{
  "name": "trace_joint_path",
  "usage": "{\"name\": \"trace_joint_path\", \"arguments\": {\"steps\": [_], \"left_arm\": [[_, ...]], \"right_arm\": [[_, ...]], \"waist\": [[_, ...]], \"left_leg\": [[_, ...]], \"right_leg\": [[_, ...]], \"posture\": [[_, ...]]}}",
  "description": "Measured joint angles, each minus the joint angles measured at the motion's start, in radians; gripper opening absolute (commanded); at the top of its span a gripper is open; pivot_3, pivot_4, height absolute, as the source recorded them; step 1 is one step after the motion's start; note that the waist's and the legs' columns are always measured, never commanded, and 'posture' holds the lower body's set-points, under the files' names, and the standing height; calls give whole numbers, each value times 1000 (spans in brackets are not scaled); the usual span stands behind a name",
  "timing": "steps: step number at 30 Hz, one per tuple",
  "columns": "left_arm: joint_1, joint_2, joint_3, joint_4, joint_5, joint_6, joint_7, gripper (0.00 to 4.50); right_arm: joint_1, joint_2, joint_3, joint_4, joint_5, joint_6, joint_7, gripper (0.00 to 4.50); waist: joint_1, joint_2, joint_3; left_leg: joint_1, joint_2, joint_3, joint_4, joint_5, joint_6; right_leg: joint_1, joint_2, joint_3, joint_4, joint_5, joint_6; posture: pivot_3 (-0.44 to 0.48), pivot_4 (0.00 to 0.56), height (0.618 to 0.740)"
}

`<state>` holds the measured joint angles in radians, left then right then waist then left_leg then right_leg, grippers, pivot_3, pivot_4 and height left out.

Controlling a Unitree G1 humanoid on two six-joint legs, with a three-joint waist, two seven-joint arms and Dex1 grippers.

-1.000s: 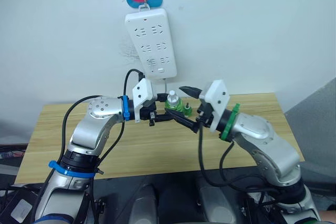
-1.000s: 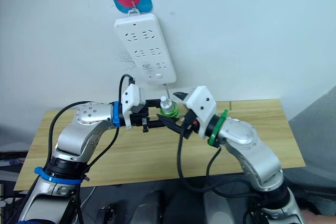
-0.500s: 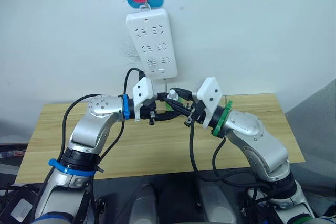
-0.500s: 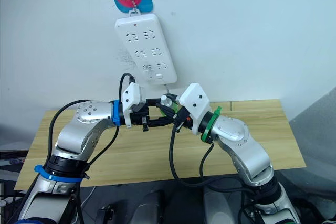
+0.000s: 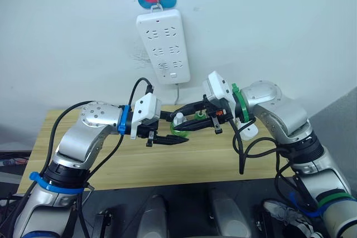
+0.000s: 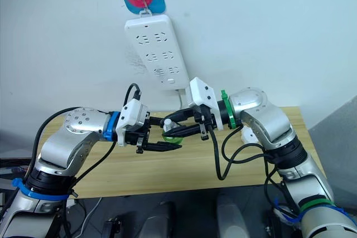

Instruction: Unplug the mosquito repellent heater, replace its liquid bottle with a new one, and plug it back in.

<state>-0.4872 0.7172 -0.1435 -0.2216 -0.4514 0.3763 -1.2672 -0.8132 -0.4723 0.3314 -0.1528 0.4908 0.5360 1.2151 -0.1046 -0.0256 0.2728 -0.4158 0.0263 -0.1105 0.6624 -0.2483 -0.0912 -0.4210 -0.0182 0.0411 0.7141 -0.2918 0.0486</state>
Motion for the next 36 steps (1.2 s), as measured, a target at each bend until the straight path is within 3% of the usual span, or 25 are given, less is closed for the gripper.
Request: {"name": "trace_joint_path", "arguments": {"steps": [8, 14, 20, 29, 36], "left_arm": [[11, -7, 43, 8, -2, 18, 59, 2258], [11, -17, 43, 29, 0, 16, 76, 2258], [7, -33, 22, 31, 3, 10, 75, 2258], [16, -37, 22, 24, 3, 11, 81, 2258], [34, -37, 27, 23, 4, 10, 105, 2258]], "right_arm": [[156, -104, -174, -147, 32, 98, -129, 4476], [332, -63, -218, -384, 26, 164, -346, 4500], [309, 81, -44, -418, -128, 150, -563, 4500], [245, 117, -34, -334, -178, 126, -583, 4500], [253, -1, -106, -324, -89, 139, -472, 4500]], "waist": [[15, 0, 0], [10, 0, -1], [-2, 1, -2], [-2, 1, -3], [4, 1, -3]], "left_leg": [[0, 0, 0, 0, 0, 1], [1, 1, 1, 0, 0, 1], [1, 1, 1, 0, 0, 0], [1, 1, 1, 0, 0, 0], [1, 0, 1, 0, 0, 1]], "right_leg": [[0, 0, 0, 1, 0, 0], [0, 1, 1, 2, 0, 0], [0, 2, 1, 2, 0, 0], [0, 1, 1, 2, 0, 0], [0, 1, 1, 1, 0, 0]], "posture": [[-104, 180, 725], [-120, 181, 725], [-121, 178, 725], [-104, 179, 725], [-108, 179, 725]]}}
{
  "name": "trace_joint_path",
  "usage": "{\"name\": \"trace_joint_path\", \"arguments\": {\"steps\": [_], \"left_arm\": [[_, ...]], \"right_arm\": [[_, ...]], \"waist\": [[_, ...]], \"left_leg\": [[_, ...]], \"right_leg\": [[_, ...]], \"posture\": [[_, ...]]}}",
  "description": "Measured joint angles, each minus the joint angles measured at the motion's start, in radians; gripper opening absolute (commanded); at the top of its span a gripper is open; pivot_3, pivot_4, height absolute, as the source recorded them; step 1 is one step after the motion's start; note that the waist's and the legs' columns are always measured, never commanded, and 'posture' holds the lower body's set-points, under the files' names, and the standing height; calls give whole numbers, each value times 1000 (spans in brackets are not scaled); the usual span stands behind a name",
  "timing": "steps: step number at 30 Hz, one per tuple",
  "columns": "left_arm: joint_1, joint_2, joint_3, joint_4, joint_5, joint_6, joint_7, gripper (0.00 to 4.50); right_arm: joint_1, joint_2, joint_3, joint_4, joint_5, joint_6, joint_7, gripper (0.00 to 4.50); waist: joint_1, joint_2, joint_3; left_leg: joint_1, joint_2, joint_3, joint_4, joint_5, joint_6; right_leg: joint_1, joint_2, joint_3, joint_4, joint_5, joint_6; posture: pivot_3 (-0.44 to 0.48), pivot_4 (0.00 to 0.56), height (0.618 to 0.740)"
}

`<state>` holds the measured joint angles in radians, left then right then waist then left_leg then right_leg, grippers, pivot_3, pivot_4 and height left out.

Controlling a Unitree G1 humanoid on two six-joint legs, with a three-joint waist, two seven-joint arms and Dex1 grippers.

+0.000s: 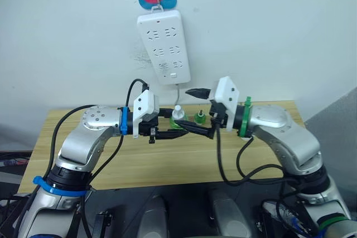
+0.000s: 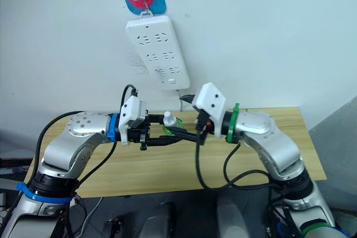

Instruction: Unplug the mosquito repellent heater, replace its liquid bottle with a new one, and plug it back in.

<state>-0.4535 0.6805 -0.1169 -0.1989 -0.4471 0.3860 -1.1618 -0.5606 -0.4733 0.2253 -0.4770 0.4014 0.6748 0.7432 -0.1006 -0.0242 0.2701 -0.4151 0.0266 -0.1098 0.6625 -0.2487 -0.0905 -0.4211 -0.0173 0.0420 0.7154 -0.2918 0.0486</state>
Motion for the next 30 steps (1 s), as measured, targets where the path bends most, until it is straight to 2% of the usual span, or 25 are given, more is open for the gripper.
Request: {"name": "trace_joint_path", "arguments": {"steps": [4, 7, 10, 14, 19, 22, 26, 30], "left_arm": [[12, 1, 2, 1, 1, -7, -6, 2258], [11, 1, 2, 2, 3, -19, -7, 2258], [11, 0, 2, 6, 4, -23, -7, 2258], [9, -2, -2, 8, 7, -25, -10, 2258], [8, -7, -8, 8, 10, -27, -15, 2258], [8, -7, -8, 8, 13, -27, -15, 2258], [11, -7, -9, 10, 20, -27, -12, 2258], [12, -7, -7, 10, 22, -30, -13, 2258]], "right_arm": [[26, -99, -97, 6, 51, 32, 43, 4500], [32, -103, -112, -16, 102, 65, 62, 4500], [30, -67, -97, -59, 129, 83, 44, 4500], [15, 20, -2, -64, 106, 81, -6, 4500], [-60, 97, 53, 32, 21, 27, -59, 4500], [-69, 100, 53, 59, 10, 11, -62, 4500], [-57, 33, 46, 53, 14, -5, -15, 4500], [-15, -80, -7, 40, 27, 4, 43, 4500]], "waist": [[4, 0, 0], [1, 0, 0], [-4, 0, 0], [-8, 0, 0], [-8, 0, -1], [-6, 0, -1], [-5, 0, -1], [-3, 0, -1]], "left_leg": [[0, 0, 0, 0, 0, 0], [0, 1, 1, 0, 0, 0], [0, 1, 0, 0, 0, 0], [0, 1, 0, 0, 0, 0], [0, 0, 0, 0, 0, 0], [0, 0, 0, 0, 0, -1], [0, 0, 0, 0, 0, 0], [0, 0, 0, 0, 0, 0]], "right_leg": [[0, 0, 0, 0, 0, 0], [0, 1, 0, 0, 0, 0], [0, 1, 0, 0, 0, 0], [0, 1, 0, 1, 0, 0], [0, 0, 0, 0, 0, 0], [0, 0, 0, 0, 0, 0], [0, 0, 0, 0, 0, 0], [0, 0, 0, 0, 0, 0]], "posture": [[-113, 179, 725], [-114, 178, 725], [-116, 177, 725], [-114, 174, 725], [-108, 172, 725], [-105, 173, 725], [-104, 174, 725], [-109, 174, 725]]}}
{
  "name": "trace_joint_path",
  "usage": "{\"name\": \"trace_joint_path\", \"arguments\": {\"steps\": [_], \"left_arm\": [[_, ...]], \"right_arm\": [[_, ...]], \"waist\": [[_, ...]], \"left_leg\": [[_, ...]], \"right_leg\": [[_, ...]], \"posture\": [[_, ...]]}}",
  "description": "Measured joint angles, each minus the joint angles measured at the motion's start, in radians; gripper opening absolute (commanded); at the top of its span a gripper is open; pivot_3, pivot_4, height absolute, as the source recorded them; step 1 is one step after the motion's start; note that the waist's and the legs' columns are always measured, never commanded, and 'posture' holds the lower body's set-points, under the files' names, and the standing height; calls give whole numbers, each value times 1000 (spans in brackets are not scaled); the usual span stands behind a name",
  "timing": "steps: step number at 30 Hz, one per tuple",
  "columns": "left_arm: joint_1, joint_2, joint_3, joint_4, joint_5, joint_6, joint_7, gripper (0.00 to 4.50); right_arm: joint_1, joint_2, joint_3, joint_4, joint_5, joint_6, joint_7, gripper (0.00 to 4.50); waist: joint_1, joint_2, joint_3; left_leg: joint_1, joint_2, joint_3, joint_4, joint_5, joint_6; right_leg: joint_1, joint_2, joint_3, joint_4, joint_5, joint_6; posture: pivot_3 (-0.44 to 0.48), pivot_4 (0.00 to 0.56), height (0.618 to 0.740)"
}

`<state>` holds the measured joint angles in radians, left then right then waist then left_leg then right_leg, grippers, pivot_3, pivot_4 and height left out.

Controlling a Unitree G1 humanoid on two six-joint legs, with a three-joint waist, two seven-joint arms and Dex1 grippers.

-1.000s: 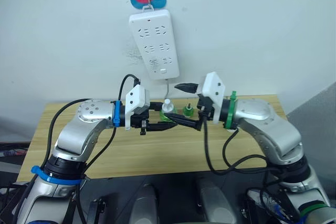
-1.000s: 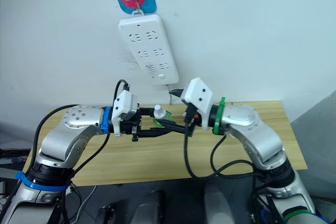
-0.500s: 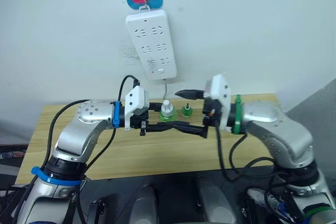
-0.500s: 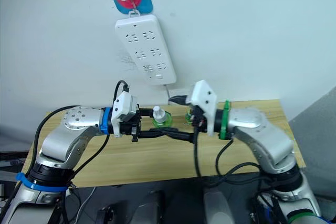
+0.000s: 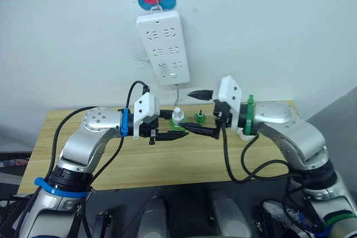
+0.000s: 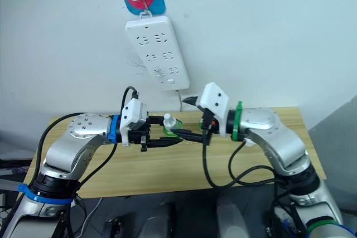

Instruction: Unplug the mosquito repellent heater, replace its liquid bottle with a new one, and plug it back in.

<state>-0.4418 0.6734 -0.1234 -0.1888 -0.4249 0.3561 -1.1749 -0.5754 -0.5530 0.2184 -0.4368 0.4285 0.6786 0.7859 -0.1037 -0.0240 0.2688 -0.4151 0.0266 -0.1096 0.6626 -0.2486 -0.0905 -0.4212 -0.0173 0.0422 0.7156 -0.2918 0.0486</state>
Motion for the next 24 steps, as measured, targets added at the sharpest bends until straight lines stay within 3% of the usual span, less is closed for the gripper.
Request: {"name": "trace_joint_path", "arguments": {"steps": [7, 17, 20, 24], "left_arm": [[2, 0, 0, 0, 0, -17, -15, 2258], [2, 1, -1, 1, 8, -24, -26, 2258], [2, 1, -1, 1, 9, -24, -31, 2258], [2, 1, -1, 0, 10, -23, -33, 2258]], "right_arm": [[12, -124, -86, -30, 98, 60, 104, 4500], [-63, 47, -46, -49, 198, 140, 31, 4500], [-70, 69, -25, -26, 188, 140, 24, 3893], [-82, 87, 6, -9, 178, 133, 25, 2438]], "waist": [[-3, 0, 0], [-6, 0, 0], [-3, 0, 0], [-5, 0, 0]], "left_leg": [[0, 1, 0, 0, 0, 0], [0, 0, 0, 0, 0, 0], [0, 0, 0, 0, 0, 0], [0, 0, 0, 0, 0, 0]], "right_leg": [[0, 1, 0, 0, 0, 0], [0, 0, 0, 0, 0, 0], [0, 0, 0, 0, 0, 0], [0, 0, 0, 0, 0, 0]], "posture": [[-112, 172, 725], [-106, 173, 725], [-104, 174, 725], [-103, 175, 725]]}}
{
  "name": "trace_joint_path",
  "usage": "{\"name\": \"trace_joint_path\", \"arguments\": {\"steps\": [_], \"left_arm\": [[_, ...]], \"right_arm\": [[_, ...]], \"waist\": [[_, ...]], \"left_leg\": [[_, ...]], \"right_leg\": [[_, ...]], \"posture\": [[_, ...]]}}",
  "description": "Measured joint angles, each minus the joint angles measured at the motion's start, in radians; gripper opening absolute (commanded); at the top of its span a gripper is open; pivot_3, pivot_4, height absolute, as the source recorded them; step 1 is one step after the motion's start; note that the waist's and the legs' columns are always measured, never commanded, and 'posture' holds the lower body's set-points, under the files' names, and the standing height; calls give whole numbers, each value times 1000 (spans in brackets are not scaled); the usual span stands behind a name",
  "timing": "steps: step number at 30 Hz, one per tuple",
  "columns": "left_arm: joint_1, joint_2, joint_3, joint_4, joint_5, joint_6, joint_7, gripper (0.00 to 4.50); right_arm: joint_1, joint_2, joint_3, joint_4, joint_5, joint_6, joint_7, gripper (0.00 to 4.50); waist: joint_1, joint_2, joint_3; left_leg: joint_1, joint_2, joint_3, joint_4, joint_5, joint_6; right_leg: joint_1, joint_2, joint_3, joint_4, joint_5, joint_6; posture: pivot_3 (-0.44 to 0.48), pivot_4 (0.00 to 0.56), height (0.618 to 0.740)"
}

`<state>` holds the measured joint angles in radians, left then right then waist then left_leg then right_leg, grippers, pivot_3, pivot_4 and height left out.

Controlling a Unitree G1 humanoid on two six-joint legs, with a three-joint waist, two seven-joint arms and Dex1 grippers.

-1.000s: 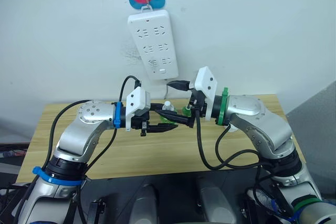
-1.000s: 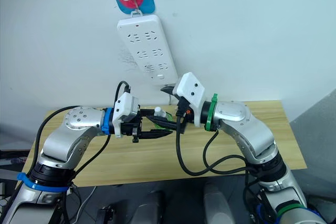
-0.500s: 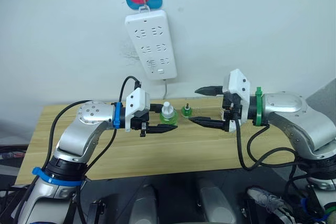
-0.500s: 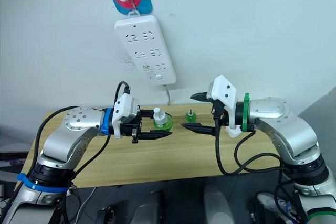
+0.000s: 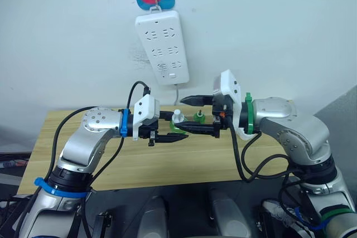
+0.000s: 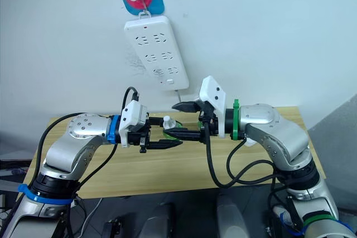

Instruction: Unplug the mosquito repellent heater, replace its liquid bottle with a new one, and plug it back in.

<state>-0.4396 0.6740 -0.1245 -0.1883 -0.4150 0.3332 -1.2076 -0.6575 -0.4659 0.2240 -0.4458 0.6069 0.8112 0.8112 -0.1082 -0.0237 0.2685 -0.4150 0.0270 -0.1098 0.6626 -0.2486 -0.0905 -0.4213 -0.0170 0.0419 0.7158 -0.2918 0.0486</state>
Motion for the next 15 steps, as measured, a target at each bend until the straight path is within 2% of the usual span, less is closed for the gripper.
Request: {"name": "trace_joint_path", "arguments": {"steps": [5, 6, 11, 15], "left_arm": [[1, 1, -3, 0, 5, 6, -1, 2258], [2, 2, -4, 2, 7, 8, 1, 2258], [2, 4, -4, 2, 13, 7, 1, 2258], [25, 30, -12, 38, 59, -13, 0, 2258]], "right_arm": [[-6, 1, 21, 1, -19, -22, 15, 596], [-12, -5, 21, 2, -26, -22, 17, 349], [-14, 3, 9, 10, -21, -20, 24, 329], [-45, 17, -53, 11, 35, -11, 13, 329]], "waist": [[0, 0, 0], [0, 0, 0], [0, 0, 0], [-1, 0, 0]], "left_leg": [[0, 0, 0, 0, 0, 0], [0, 0, 0, 0, 0, 0], [0, 0, 0, 0, 0, 0], [0, 0, 0, 0, 0, 0]], "right_leg": [[0, 0, 0, 0, 0, 0], [0, 0, 0, 0, 0, 0], [0, 0, 0, 0, 0, 0], [0, 0, 0, 0, 0, 0]], "posture": [[-103, 177, 725], [-103, 177, 725], [-105, 180, 725], [-106, 184, 725]]}}
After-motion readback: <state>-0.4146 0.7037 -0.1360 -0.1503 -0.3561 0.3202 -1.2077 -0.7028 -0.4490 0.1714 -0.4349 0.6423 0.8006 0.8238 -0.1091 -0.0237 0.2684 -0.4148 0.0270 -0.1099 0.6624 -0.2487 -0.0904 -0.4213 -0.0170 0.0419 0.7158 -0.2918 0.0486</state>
